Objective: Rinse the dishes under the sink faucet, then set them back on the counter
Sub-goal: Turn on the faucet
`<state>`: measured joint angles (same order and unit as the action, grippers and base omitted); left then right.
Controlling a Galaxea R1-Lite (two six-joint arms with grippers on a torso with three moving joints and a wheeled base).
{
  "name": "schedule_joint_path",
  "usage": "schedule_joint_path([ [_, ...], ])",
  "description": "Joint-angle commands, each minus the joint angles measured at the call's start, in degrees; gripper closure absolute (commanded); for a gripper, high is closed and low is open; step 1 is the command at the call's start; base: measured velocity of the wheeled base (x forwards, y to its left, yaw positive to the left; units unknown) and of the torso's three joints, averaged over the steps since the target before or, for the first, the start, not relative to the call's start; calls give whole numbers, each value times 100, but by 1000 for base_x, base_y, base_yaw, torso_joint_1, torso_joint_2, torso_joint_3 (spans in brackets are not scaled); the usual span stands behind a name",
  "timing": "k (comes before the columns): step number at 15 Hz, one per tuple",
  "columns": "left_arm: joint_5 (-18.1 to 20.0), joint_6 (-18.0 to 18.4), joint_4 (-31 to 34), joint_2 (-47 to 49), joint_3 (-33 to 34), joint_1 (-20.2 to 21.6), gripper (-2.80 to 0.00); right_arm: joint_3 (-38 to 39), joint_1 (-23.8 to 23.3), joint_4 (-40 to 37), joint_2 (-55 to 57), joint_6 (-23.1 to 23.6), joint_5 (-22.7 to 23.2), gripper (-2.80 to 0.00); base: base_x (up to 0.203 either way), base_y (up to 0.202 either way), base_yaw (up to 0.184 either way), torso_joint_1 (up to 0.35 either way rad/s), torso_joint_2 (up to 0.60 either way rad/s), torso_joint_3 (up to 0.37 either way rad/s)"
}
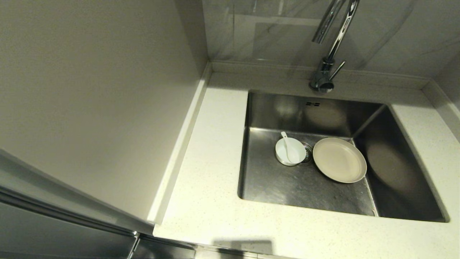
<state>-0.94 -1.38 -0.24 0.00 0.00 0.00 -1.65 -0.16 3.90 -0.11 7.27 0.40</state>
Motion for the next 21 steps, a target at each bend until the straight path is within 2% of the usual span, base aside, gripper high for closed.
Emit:
schedule_joint_path([
  [1,-3,-3,-2,-18,0,0,0,112,-2,67,11,-6,21,0,0,0,0,0,0,0],
  [17,-3,-3,-2,-18,0,0,0,147,-2,-30,11,-138,-40,0,0,0,0,0,0,0],
  [19,-3,-3,-2,-18,0,0,0,-77,-2,-72,23,-153,-101,0,0,0,0,0,0,0],
  [21,-3,-3,-2,-18,0,0,0,-664,-2,-538,145,-156,-87,0,0,0,0,0,0,0],
])
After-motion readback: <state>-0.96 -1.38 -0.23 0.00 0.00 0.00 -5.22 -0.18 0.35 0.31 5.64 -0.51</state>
